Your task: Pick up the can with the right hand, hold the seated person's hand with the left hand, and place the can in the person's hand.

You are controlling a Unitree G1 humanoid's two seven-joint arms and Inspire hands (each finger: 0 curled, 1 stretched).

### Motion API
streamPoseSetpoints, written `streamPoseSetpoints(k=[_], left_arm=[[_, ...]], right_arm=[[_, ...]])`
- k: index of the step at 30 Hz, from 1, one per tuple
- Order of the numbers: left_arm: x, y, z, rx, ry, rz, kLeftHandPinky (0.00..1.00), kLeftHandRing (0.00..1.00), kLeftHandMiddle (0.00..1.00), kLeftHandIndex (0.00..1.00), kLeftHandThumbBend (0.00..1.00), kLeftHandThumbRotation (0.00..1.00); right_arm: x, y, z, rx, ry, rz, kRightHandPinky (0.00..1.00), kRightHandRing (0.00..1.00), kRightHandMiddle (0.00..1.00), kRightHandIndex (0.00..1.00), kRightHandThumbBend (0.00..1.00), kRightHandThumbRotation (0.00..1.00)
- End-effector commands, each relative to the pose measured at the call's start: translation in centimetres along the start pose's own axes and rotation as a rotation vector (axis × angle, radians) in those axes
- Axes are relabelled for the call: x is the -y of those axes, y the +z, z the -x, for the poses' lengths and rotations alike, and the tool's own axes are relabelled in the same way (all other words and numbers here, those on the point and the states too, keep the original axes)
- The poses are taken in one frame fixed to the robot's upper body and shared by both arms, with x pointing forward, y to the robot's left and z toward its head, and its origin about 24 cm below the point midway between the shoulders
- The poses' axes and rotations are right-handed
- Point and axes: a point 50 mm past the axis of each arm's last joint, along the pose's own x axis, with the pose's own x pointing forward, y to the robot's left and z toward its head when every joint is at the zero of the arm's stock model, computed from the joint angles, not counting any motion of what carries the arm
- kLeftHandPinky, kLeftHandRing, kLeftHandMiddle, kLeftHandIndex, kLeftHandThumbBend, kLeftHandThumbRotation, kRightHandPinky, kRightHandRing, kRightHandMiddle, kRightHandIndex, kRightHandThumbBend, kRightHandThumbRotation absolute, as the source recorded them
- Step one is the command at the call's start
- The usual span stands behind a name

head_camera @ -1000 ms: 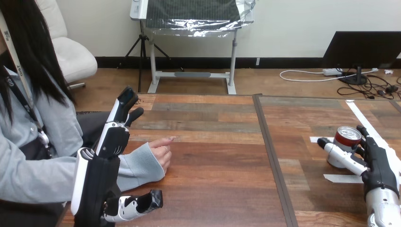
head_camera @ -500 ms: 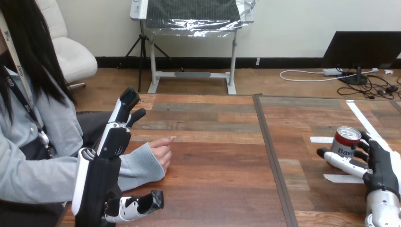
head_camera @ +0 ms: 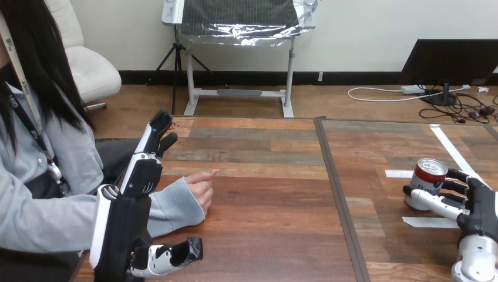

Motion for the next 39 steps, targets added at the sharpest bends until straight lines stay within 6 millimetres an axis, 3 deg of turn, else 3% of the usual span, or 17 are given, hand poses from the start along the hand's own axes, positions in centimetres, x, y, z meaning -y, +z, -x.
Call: streamPoseSetpoints(k=[1,18,39], left_arm=[[0.0,0.4,-1.3,0.067,0.001,0.004,0.92,0.96,0.96,0.92,1.0,0.72],[-0.1,0.4,-1.2,0.07,0.005,-0.009,0.89,0.94,0.95,0.92,1.0,0.75],[0.0,0.3,-1.1,0.059,0.002,-0.008,0.88,0.94,0.95,0.92,1.0,0.75]], right_arm=[[-0.5,2.6,-1.0,0.046,-0.026,-0.021,0.58,0.62,0.66,0.67,0.89,0.0],[0.0,2.7,-1.3,0.011,-0.098,-0.023,0.49,0.52,0.53,0.54,0.84,0.0],[0.5,2.9,-1.5,0.008,-0.125,-0.034,0.44,0.49,0.52,0.52,0.83,0.0]])
